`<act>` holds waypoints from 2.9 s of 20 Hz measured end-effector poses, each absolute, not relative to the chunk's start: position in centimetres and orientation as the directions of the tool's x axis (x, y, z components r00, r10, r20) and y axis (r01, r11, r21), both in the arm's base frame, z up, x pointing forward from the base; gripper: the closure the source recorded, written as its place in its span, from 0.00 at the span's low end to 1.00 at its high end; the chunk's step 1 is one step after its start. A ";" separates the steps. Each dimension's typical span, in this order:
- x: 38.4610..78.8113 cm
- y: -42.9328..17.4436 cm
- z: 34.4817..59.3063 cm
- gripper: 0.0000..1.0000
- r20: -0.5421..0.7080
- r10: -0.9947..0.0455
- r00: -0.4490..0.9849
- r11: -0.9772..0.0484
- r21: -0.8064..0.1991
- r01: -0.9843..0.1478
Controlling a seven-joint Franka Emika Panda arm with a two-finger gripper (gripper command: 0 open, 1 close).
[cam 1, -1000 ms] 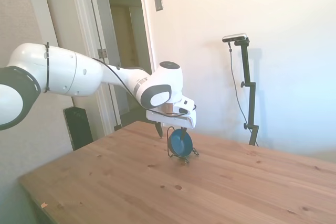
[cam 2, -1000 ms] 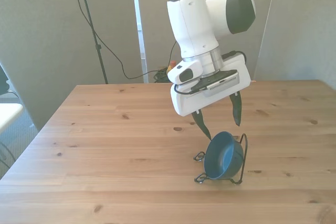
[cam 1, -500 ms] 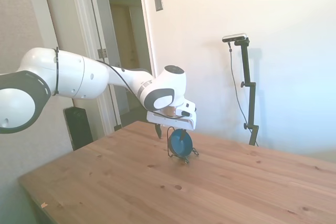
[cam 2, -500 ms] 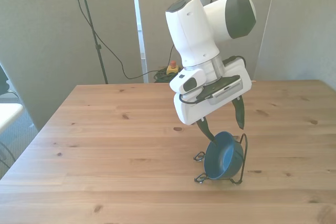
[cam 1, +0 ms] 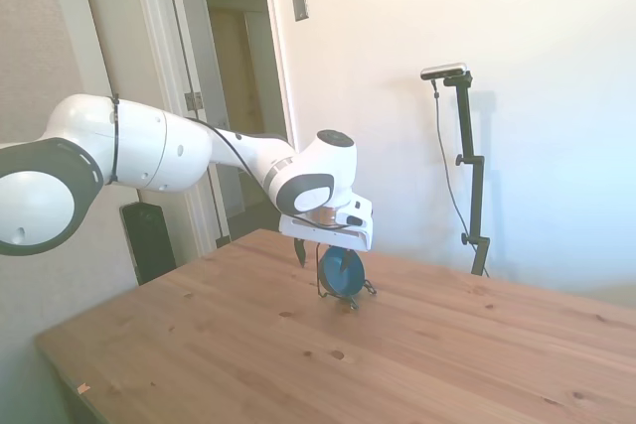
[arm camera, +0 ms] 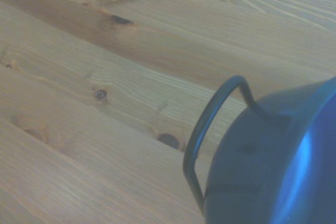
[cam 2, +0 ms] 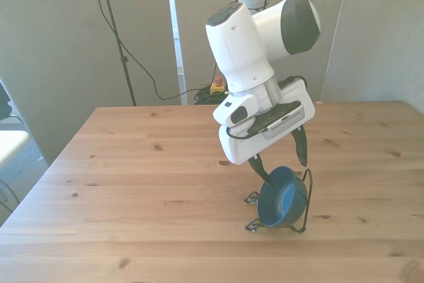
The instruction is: Unload the bowl
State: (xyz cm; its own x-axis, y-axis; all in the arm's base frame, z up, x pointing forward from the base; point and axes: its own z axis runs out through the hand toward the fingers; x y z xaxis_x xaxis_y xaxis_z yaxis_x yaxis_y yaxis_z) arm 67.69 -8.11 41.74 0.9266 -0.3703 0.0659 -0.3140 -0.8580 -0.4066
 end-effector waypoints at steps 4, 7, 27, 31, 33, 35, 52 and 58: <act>67.7 -8.0 41.5 1.00 0.066 -0.362 0.930 -0.856 -0.418 -0.304; 67.7 -8.0 41.4 1.00 0.065 -0.353 0.933 -0.858 -0.420 -0.295; 68.3 -9.6 41.0 1.00 0.032 -0.301 0.953 -0.830 -0.501 -0.246; 68.1 -10.3 41.6 1.00 0.046 -0.293 0.955 -0.816 -0.533 -0.224; 67.9 -11.2 42.3 1.00 0.068 -0.295 0.953 -0.811 -0.544 -0.213; 67.5 -12.1 43.2 1.00 0.091 -0.296 0.951 -0.807 -0.556 -0.198; 55.4 -1.7 42.2 1.00 0.104 -0.051 0.993 -0.939 -0.343 -0.012; 52.2 2.8 38.1 1.00 0.096 -0.035 0.995 -0.993 -0.117 -0.024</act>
State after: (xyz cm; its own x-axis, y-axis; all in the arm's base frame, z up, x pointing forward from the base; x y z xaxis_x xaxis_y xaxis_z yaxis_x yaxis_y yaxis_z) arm 52.22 2.77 38.12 0.9947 -0.0354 0.0965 -0.0239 -0.9928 -0.1174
